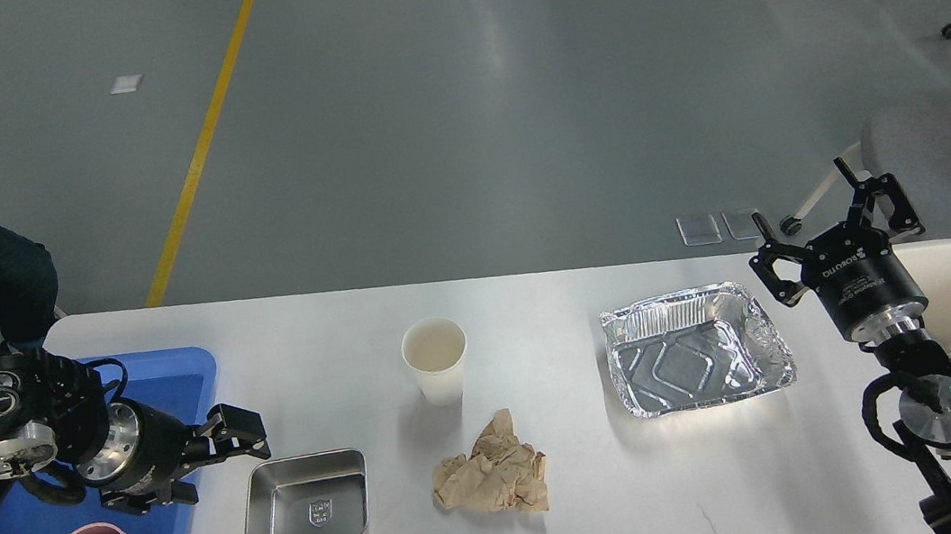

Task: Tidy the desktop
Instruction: 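Lower the left gripper to the steel tray edge and grasp it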

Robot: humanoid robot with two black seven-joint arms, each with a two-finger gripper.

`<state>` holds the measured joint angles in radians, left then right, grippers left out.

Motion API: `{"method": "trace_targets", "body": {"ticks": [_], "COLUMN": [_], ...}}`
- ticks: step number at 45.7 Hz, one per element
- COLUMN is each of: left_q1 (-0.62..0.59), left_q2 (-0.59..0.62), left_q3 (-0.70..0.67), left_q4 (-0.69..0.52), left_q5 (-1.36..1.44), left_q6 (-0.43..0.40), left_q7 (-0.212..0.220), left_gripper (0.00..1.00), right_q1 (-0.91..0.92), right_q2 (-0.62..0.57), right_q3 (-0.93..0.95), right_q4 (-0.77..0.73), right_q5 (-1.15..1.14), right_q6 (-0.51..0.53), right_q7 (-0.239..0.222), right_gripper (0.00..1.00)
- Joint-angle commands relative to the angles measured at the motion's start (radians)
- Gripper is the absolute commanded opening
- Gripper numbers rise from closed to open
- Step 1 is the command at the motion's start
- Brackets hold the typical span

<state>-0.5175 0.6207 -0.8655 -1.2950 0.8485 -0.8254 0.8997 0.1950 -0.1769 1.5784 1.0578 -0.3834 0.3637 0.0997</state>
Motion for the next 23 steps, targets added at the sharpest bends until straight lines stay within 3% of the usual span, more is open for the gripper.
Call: {"method": "trace_targets", "body": {"ticks": [1, 10, 23], "left_q1": [0.001, 0.004, 0.020], "left_q2": [-0.019, -0.056, -0.064], "left_q3": [-0.012, -0.020, -0.020], "left_q4": [0.000, 0.002, 0.032], "left_q5": [0.000, -0.003, -0.012], "left_q6": [0.002, 0.052, 0.057], "left_q7": [0.030, 0.059, 0.060], "left_gripper": [0.97, 0.99, 0.99], "right_q1": [0.000, 0.000, -0.002], "right_q2": [-0.001, -0.001, 0.001], "right_q3": [0.000, 0.000, 0.006], "right_q4": [-0.001, -0.001, -0.001], "right_q5": [0.000, 0.000, 0.000], "right_q6": [0.000, 0.000, 0.000], "right_q7": [0.000, 0.000, 0.000], "right_gripper": [1.00, 1.00, 1.00]}}
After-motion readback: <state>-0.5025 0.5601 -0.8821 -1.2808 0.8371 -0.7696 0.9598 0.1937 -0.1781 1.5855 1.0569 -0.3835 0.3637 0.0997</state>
